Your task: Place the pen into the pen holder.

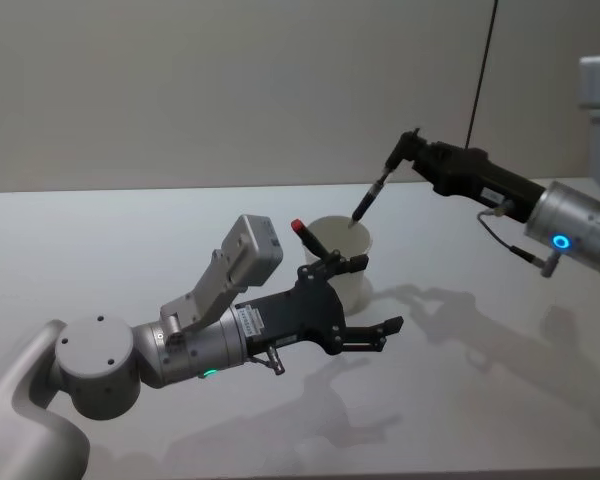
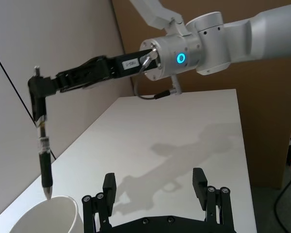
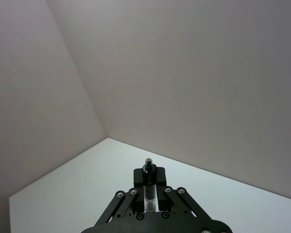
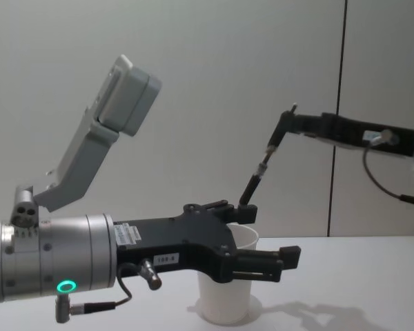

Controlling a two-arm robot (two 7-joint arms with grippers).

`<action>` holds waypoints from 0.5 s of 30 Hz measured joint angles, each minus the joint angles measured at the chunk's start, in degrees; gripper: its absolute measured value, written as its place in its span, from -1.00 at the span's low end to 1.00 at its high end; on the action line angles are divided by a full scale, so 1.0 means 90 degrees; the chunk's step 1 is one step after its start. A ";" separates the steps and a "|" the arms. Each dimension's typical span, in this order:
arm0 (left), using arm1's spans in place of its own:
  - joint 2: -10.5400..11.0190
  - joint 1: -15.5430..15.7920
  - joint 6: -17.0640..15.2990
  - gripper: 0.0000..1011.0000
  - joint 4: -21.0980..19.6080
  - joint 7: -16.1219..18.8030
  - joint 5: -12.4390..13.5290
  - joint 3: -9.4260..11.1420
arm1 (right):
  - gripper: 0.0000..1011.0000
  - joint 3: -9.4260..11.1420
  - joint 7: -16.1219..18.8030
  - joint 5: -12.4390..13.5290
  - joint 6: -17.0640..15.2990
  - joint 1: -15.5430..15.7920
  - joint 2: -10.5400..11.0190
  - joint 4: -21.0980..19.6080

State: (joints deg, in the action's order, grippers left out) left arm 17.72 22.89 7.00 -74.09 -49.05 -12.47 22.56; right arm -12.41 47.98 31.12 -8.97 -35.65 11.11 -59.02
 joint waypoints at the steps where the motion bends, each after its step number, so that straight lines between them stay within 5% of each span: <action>1: 0.0000 0.0000 0.0000 0.98 0.0000 0.0000 0.0000 0.0000 | -0.74 -0.0044 0.0018 -0.0071 0.0038 -0.0112 -0.0039 0.0166; 15: 0.0000 0.0000 0.0000 0.98 0.0000 0.0000 0.0000 0.0000 | -0.74 -0.0390 0.0049 -0.0644 0.0372 -0.0758 -0.0327 0.1248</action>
State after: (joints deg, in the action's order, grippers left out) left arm 17.72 22.89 7.00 -74.09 -49.05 -12.47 22.56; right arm -15.92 48.42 25.33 -5.63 -42.47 8.16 -47.79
